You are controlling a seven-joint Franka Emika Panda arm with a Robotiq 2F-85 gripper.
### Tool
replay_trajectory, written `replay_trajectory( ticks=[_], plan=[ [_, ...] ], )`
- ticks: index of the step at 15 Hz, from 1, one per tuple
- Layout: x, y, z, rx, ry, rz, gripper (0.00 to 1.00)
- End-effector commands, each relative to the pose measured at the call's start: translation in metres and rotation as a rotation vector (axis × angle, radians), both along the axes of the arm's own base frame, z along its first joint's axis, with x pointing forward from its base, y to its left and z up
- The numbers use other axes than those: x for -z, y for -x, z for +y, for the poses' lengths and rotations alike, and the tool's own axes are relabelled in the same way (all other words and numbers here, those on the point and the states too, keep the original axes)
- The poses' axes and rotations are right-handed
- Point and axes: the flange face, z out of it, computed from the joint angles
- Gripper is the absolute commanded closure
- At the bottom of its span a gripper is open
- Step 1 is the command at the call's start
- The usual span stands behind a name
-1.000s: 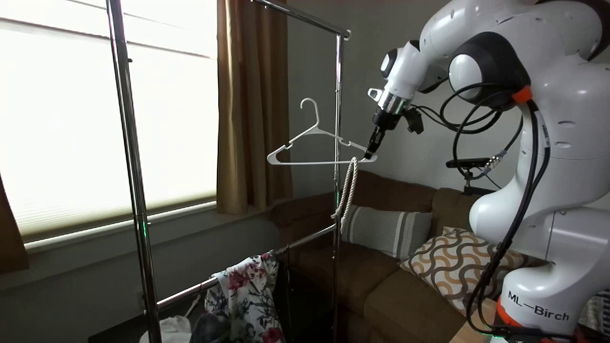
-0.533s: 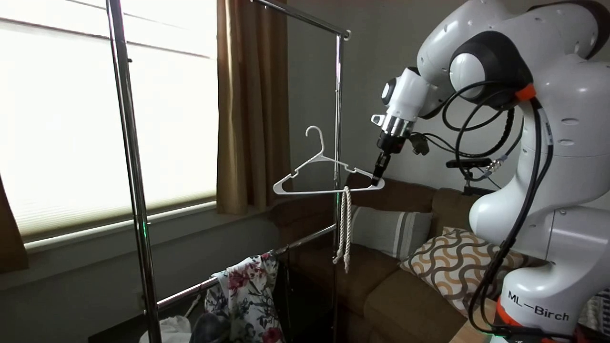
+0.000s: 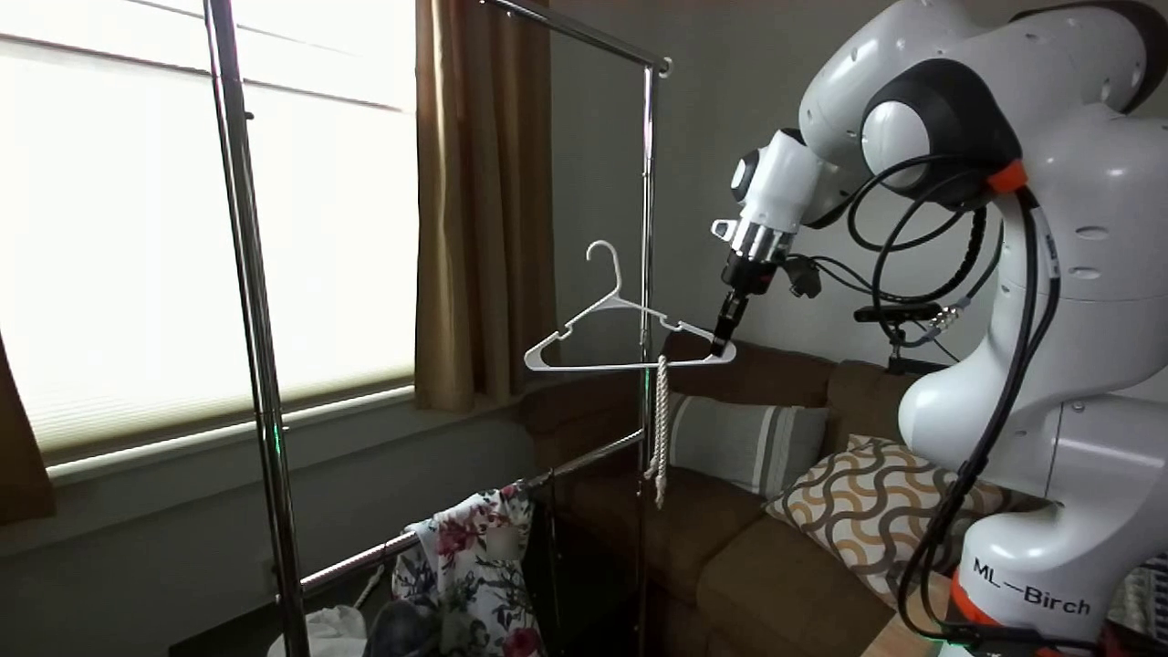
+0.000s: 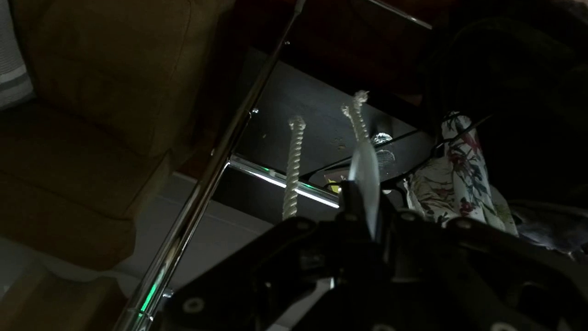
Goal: Move the white hanger to the upper rail
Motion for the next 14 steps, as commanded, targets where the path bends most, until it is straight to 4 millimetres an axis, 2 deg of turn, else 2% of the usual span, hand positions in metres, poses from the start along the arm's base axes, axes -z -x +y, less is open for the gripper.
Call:
replay_trajectory(
  ticks=[1, 5, 10, 11, 14],
  plan=[
    [-0.034, 0.007, 0.012, 0.0, -0.082, -0.092, 0.98],
    [-0.087, 0.027, 0.02, 0.006, -0.125, -0.262, 0.98],
    [-0.147, 0.049, 0.03, 0.099, -0.102, -0.336, 0.98],
    [-0.14, 0.049, 0.04, 0.101, -0.107, -0.348, 0.98],
    [-0.169, 0.051, 0.062, 0.1, -0.138, -0.419, 0.98]
  ],
)
